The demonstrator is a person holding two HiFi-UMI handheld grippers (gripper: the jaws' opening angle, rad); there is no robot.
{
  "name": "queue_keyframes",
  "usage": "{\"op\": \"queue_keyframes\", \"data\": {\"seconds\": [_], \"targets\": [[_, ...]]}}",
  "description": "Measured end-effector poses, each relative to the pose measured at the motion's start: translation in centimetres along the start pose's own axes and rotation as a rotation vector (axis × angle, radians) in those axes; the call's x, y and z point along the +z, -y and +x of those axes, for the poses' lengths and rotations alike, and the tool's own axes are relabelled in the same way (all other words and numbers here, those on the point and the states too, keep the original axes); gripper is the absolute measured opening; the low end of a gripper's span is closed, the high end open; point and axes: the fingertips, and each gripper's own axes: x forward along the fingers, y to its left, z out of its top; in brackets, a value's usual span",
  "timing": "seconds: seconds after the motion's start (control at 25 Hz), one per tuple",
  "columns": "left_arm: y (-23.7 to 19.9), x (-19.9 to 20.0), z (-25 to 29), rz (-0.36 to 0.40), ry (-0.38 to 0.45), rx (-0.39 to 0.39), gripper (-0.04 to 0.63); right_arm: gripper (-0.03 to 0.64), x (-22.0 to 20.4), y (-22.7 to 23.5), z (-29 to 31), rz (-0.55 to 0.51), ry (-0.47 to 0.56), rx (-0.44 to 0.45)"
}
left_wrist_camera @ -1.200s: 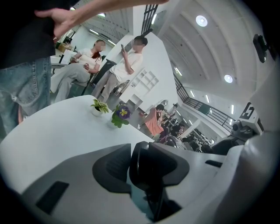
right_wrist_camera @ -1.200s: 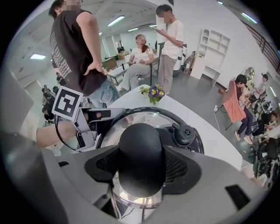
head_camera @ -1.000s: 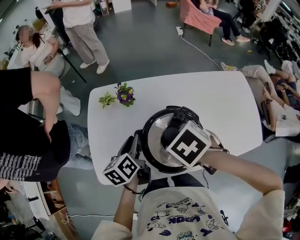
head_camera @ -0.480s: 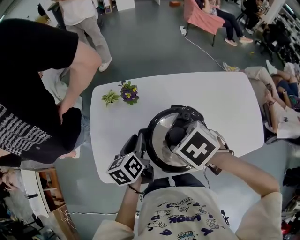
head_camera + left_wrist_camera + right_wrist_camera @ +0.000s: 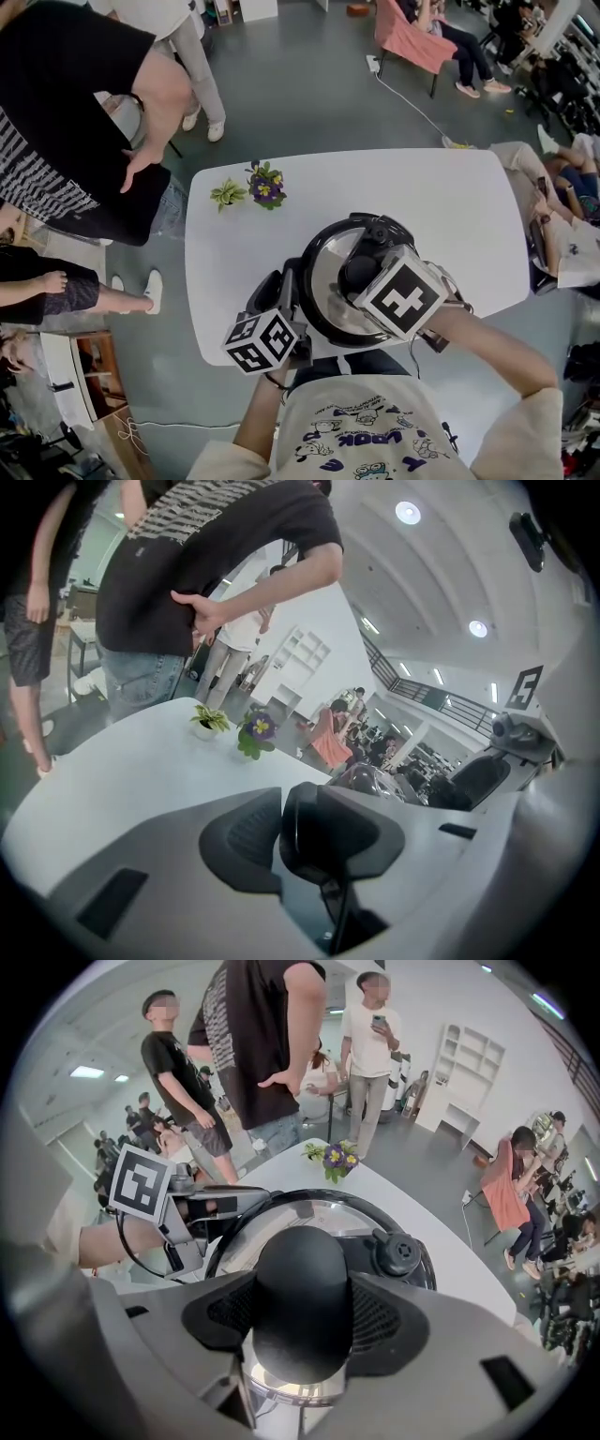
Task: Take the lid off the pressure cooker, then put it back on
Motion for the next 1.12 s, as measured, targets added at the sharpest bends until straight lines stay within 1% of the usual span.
{"op": "queue_keyframes", "data": {"seconds": [0.16,0.28,0.4,0.64,0.84,0.96,1.12], "targets": [[0.0,0.1,-0.3,-0.005,-0.004,-0.008,0.13,0.295,0.3,0.2,-0.3,-0.009,-0.004,-0.013],[-0.1,0.0,-0.5,-0.002,-0.007,-0.007,0.13,0.295,0.3,-0.5,-0.5,0.021,-0.002,0.035],[-0.1,-0.1,-1.0,-0.003,-0.007,-0.003,0.13,0.295,0.6,0.3,-1.0,-0.005,0.007,-0.001],[-0.3,0.4,-1.7,0.012,0.011,0.008,0.13,0.295,0.8,0.6,-2.2,-0.001,0.028,0.012],[0.1,1.9,-2.4,0.051,0.058,0.013,0.13,0.295,0.8,1.2,-3.6,0.033,0.069,0.025],[0.9,3.1,-2.7,0.087,0.092,0.009,0.126,0.295,0.5,2.0,-4.5,0.06,0.098,0.01],[2.7,4.8,-2.9,0.145,0.13,-0.006,0.122,0.294,-0.5,3.9,-5.6,0.121,0.119,-0.003]]}}
